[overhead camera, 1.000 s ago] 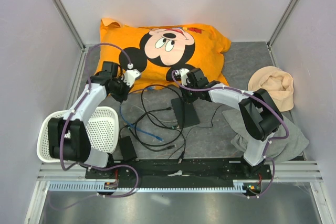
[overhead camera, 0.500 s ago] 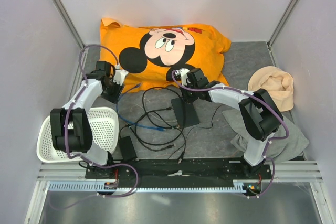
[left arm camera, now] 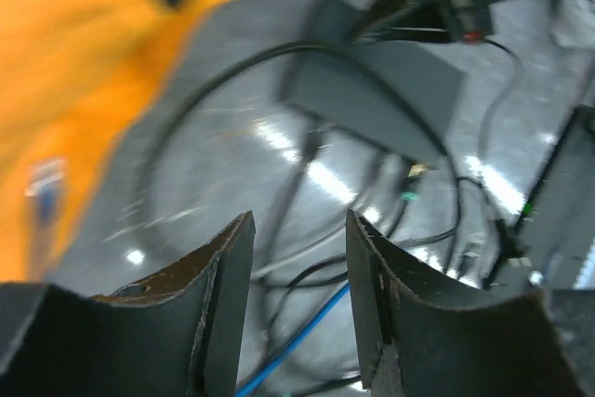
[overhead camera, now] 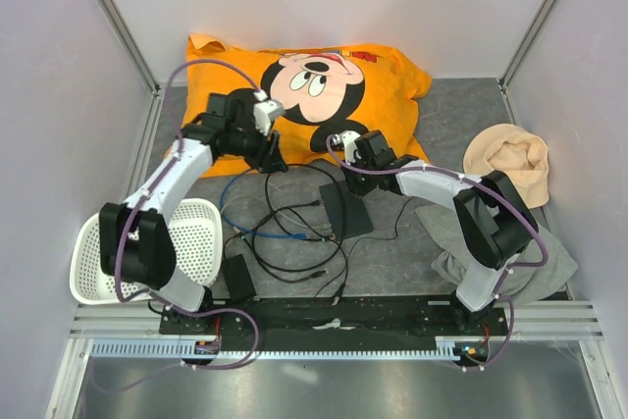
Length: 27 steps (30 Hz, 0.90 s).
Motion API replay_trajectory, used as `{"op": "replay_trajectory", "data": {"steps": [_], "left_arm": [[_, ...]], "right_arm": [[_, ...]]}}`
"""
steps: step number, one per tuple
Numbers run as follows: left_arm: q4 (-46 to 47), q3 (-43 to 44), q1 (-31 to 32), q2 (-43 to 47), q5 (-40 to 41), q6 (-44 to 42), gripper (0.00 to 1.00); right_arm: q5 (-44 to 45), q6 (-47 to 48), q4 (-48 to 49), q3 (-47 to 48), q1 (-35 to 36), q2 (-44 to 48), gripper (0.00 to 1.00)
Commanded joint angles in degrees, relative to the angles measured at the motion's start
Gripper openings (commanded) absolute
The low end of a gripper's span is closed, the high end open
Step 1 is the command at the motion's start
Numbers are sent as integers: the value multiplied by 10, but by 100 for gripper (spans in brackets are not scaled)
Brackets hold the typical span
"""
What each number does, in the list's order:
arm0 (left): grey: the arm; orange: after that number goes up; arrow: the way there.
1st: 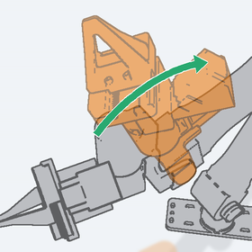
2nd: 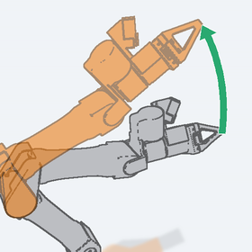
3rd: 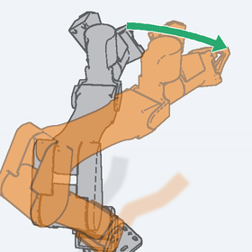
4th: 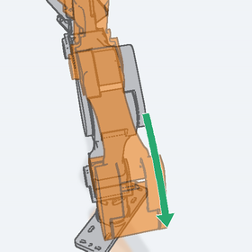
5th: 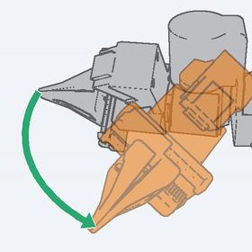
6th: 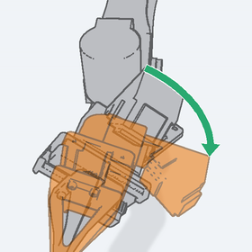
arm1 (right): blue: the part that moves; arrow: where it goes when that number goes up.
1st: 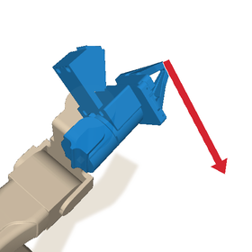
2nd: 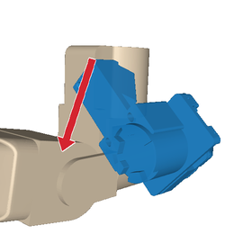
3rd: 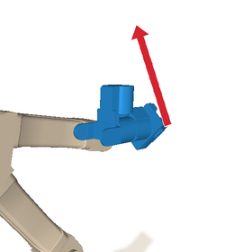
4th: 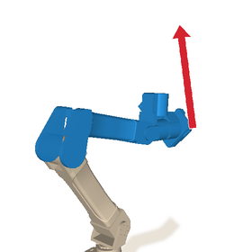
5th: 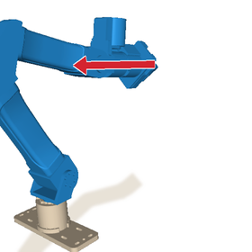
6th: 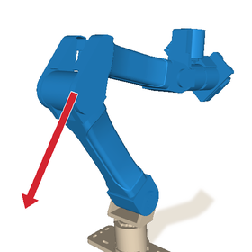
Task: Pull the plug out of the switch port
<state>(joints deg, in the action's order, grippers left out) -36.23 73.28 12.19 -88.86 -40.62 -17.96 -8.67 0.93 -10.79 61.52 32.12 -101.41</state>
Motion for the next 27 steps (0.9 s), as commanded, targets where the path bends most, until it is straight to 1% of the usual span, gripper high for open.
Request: {"op": "replay_trajectory", "data": {"steps": [1,2,4,5,8,11,13,20,27], "left_arm": [[88,-38,78,-61,-37,100,51],[99,-39,86,-73,-31,132,51],[120,-37,107,-109,-19,157,51],[121,-32,111,-123,3,171,51],[121,-13,119,-156,33,174,51],[121,-2,118,-185,31,174,51],[122,0,121,-196,29,189,51],[142,5,129,-223,22,200,50],[136,29,130,-263,16,193,49]], "right_arm": [[18,21,-95,-40,-6,-1,16],[17,23,-96,-44,-6,2,15],[12,23,-100,-54,-6,8,16],[10,25,-100,-57,-7,9,16],[9,28,-99,-79,-6,16,16],[8,26,-93,-93,-6,22,16],[8,25,-93,-97,-6,23,16],[6,24,-96,-87,-6,11,16],[5,24,-97,-83,-6,7,17]]}}
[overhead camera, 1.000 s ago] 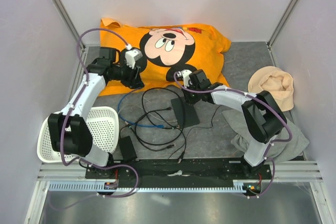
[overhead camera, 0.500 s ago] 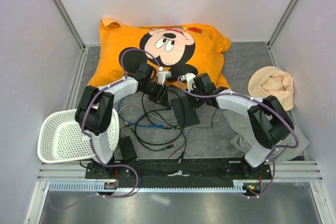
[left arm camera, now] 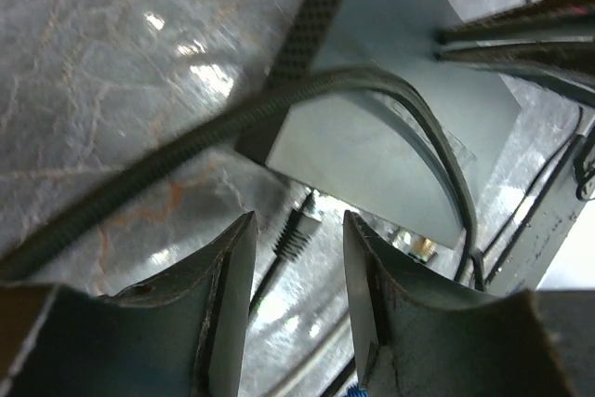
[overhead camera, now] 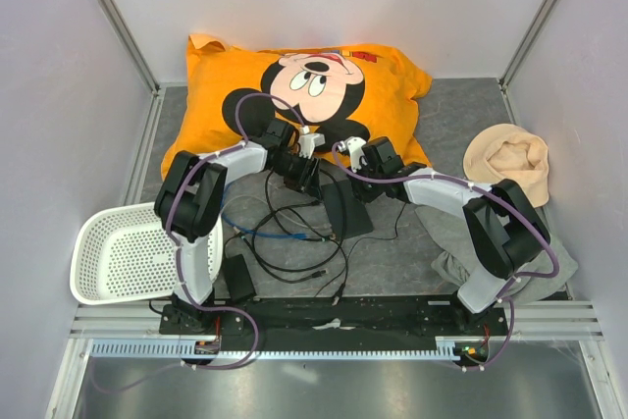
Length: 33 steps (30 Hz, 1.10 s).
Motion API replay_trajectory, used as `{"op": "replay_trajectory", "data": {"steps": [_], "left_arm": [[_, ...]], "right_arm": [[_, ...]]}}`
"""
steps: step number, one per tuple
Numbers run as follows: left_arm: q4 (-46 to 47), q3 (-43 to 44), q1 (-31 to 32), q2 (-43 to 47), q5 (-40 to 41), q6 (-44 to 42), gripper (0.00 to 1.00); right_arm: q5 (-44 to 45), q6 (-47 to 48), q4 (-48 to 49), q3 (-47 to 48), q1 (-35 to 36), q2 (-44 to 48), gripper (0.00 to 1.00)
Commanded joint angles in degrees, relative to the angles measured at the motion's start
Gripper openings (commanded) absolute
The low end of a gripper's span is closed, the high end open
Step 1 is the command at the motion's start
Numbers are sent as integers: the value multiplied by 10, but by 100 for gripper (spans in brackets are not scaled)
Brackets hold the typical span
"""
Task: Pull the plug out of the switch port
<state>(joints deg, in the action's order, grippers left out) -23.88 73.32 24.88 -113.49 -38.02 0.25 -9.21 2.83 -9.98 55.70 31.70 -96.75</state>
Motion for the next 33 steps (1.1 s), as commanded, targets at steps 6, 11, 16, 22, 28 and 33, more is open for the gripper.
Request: {"op": "replay_trajectory", "data": {"steps": [6,11,16,22,28,33], "left_arm": [[10,33,4,-32,-25,8,47],[2,30,5,-39,-42,1,46],[-2,24,7,-41,-50,-2,43],[-12,17,8,-42,-52,-21,41],[-10,5,13,-41,-50,-28,40],[-10,9,16,-42,-38,-29,36]], "right_arm": [[10,6,-105,-25,-2,-40,17],[10,7,-105,-25,-2,-40,18],[9,6,-106,-24,-2,-41,19],[7,8,-106,-24,-2,-41,19],[6,7,-106,-24,-2,-42,20],[5,8,-106,-24,-2,-42,20]]}}
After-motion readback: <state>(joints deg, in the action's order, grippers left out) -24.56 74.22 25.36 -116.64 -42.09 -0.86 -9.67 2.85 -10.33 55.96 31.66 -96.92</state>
